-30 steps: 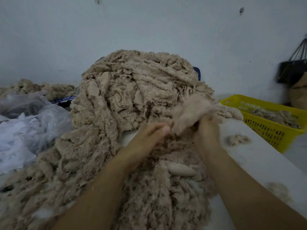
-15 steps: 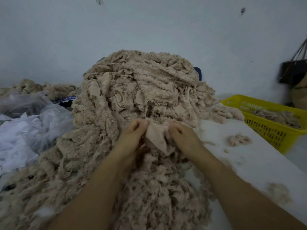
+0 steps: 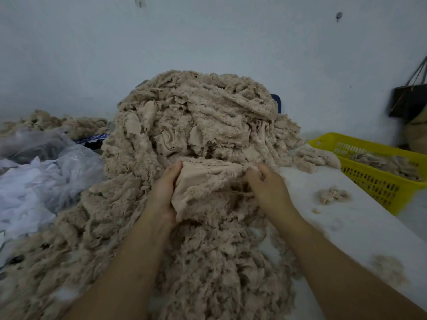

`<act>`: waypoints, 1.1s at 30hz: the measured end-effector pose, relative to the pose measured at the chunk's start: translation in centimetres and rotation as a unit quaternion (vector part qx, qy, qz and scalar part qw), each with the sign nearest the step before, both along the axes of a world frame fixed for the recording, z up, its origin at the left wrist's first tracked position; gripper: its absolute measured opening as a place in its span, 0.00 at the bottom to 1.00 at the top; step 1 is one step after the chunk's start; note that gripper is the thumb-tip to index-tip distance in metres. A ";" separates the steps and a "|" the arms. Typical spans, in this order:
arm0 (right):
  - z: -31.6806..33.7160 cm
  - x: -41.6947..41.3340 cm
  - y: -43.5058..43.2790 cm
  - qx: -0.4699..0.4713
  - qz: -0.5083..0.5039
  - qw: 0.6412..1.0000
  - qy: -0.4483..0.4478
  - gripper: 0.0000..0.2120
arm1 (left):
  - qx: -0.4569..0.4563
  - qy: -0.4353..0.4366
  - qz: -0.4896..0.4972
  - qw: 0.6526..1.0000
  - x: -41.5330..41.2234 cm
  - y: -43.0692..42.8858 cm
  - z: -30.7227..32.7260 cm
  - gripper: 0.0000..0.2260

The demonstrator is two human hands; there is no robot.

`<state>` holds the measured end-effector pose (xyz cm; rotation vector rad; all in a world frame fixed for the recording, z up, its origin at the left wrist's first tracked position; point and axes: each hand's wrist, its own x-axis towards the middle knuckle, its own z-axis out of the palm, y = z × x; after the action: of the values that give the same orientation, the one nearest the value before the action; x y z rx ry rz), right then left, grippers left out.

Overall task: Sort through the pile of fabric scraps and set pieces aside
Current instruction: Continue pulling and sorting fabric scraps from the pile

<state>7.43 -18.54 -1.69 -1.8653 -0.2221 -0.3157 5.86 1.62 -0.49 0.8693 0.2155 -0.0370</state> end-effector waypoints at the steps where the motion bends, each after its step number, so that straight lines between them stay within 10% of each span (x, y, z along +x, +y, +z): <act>1: 0.1 0.0 -0.2 0.025 0.002 1.000 0.003 0.15 | -0.011 0.001 -0.001 1.000 0.0 0.1 -0.1 0.20; 9: -0.9 0.5 1.0 -0.119 0.112 0.984 -0.065 0.19 | 0.197 -0.078 -0.003 0.977 -0.2 -1.8 -0.3 0.11; 13: -1.4 0.6 2.3 -0.166 0.150 0.970 -0.089 0.06 | 0.292 -0.116 -0.060 0.947 -0.8 -2.9 -1.0 0.10; 25: -0.8 1.1 0.8 0.070 0.030 0.997 -0.022 0.15 | 0.426 -0.096 -0.049 0.898 -0.2 -2.1 -1.4 0.11; 33: -0.3 1.8 0.2 0.180 -0.040 0.983 0.012 0.15 | 0.144 -0.016 -0.060 0.988 0.0 -0.4 -0.5 0.14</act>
<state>9.28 -18.38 -2.01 -1.5202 -0.0673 -0.3635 5.85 1.18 -0.97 1.1705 0.1384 -0.1063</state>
